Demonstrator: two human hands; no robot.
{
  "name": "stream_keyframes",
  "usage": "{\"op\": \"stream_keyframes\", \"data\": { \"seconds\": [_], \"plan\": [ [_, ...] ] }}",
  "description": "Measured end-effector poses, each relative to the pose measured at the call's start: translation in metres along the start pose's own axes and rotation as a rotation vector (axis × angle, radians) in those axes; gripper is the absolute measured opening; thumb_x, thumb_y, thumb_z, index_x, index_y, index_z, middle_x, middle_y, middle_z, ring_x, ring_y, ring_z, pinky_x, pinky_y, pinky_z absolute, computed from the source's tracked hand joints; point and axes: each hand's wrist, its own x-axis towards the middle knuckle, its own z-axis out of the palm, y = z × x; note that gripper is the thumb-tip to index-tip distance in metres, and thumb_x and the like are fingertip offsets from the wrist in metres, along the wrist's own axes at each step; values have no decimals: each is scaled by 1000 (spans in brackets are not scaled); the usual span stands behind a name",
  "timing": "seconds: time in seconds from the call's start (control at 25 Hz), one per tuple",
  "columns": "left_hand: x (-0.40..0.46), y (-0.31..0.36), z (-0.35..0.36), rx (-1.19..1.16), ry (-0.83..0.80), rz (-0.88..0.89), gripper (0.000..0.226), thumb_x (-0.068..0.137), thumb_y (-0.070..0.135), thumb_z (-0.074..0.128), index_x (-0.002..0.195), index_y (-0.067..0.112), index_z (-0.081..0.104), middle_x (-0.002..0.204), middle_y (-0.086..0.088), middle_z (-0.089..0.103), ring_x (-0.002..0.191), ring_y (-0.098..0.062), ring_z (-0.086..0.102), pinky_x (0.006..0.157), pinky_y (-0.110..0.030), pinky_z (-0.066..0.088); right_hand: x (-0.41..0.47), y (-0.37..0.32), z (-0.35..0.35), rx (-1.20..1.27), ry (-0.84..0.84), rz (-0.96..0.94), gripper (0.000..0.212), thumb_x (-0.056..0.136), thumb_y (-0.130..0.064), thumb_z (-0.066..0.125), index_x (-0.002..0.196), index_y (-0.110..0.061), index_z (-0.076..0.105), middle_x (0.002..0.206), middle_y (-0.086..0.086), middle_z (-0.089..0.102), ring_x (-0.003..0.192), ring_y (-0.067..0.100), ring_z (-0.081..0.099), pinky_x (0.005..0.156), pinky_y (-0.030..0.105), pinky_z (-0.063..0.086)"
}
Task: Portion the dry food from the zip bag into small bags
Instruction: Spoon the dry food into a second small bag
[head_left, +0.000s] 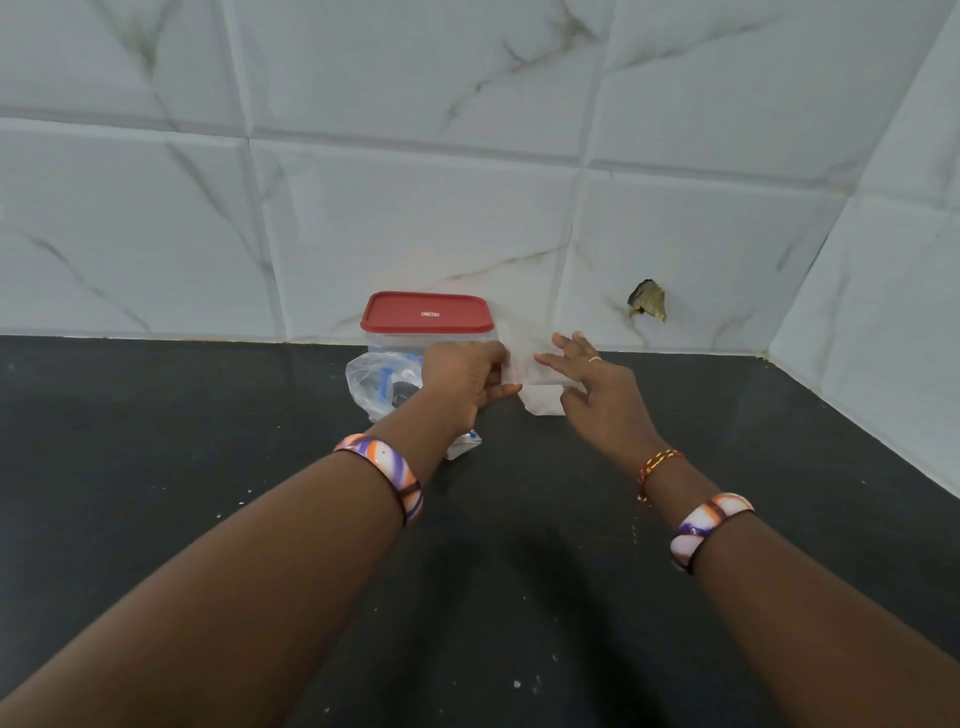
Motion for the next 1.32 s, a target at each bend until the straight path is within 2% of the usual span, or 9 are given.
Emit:
{"op": "stream_keyframes", "data": {
  "seconds": [0.16,0.24,0.36,0.8,0.92,1.04,1.12,1.2,1.32],
  "plan": [
    [-24,13,-23,-19,-61,62,20,84,-2,62,69,8,53,71,-6,59,63,-18,59,45,-22,54,0,-56,2,91,200,175,33,85,2,51,110,-8,69,130,7,60,124,17,52,97,13,37],
    [-33,14,-35,37,-120,106,20,81,0,67,68,9,55,70,-6,60,66,-19,59,55,-27,58,-4,-80,5,246,259,220,18,85,-9,60,96,-7,74,104,6,72,96,17,65,85,23,52],
    [-46,12,-47,213,-154,209,18,80,1,69,68,7,57,68,-8,59,65,-20,60,64,-35,56,-9,-101,12,368,230,273,9,81,-14,68,80,-8,75,75,2,70,70,12,62,71,29,52],
    [-69,34,-73,270,-162,206,4,83,4,62,84,1,60,71,-8,59,72,-15,58,44,-26,54,-14,-139,14,534,96,369,13,85,-15,66,77,-6,70,78,9,67,68,15,63,58,20,53],
    [-72,34,-76,294,-192,169,6,83,3,63,79,6,61,78,-7,61,77,-16,58,47,-27,54,-13,-141,14,420,149,371,19,85,-7,59,68,-3,67,74,12,65,68,20,61,64,32,55],
    [-70,37,-76,239,-14,148,13,84,-2,55,73,4,55,72,-9,53,67,-16,55,51,-29,56,-16,-138,11,93,220,317,21,80,-9,56,62,1,63,68,14,62,66,21,56,67,35,52],
    [-66,38,-77,300,49,247,20,86,0,53,68,7,51,70,-7,50,69,-20,52,63,-30,54,-19,-135,12,21,211,311,24,79,-11,57,60,4,61,64,14,59,62,21,53,62,30,46],
    [-68,35,-78,417,-60,433,9,86,12,59,80,10,54,77,-2,53,75,-17,51,66,-27,51,-18,-133,11,137,203,357,27,79,-11,58,63,9,61,64,16,57,61,23,53,60,33,46],
    [-69,31,-81,856,-249,597,79,65,40,79,131,16,41,125,1,50,114,-15,48,94,-33,46,-17,-140,5,375,172,410,28,81,-10,60,54,-3,59,60,13,57,58,21,53,59,33,45]
  ]
}}
